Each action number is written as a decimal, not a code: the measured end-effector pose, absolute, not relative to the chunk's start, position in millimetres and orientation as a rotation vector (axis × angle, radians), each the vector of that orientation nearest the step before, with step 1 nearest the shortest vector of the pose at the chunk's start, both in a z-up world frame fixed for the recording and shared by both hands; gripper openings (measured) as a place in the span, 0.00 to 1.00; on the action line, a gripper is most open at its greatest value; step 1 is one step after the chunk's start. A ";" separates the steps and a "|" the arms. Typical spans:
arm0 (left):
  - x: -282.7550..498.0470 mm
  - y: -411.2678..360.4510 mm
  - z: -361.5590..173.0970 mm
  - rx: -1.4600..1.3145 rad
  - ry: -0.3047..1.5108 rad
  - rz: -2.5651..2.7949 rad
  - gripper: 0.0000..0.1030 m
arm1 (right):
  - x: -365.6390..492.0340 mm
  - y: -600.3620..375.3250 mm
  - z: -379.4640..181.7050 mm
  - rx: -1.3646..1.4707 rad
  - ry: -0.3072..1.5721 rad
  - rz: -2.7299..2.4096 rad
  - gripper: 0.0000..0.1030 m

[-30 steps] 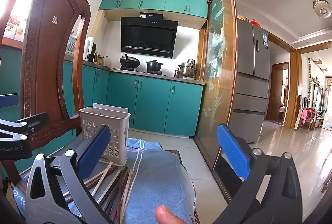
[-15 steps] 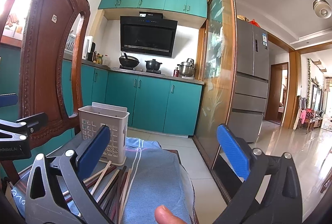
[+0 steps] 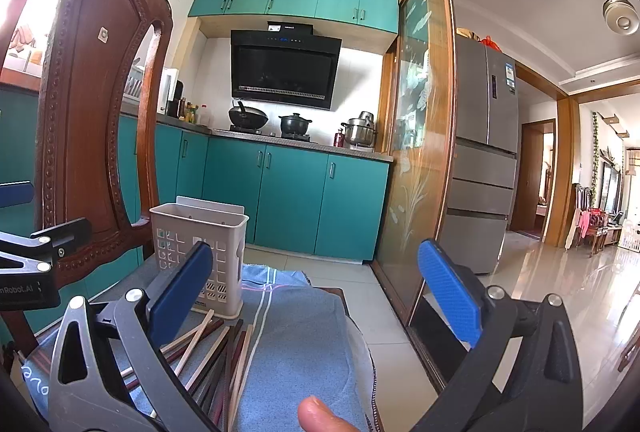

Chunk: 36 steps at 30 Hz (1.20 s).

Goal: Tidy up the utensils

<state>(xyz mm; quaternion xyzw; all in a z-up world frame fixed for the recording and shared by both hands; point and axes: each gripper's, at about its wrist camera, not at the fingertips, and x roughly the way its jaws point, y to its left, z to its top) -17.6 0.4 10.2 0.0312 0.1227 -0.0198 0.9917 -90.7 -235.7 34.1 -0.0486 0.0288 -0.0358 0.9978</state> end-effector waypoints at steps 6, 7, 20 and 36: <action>-17.4 0.0 10.0 0.062 0.247 -0.040 0.97 | -89.9 -235.7 34.7 -0.097 0.057 -0.073 0.98; -17.3 -0.1 10.0 0.064 0.247 -0.039 0.97 | -89.6 -235.8 34.6 -0.099 0.057 -0.073 0.98; -8.8 -5.7 1.9 0.083 0.303 -0.040 0.97 | -67.5 -228.8 28.0 -0.150 0.192 -0.062 0.98; 29.2 -3.0 -34.5 0.097 0.617 -0.054 0.96 | 50.4 -215.5 -39.8 -0.112 0.991 0.143 0.38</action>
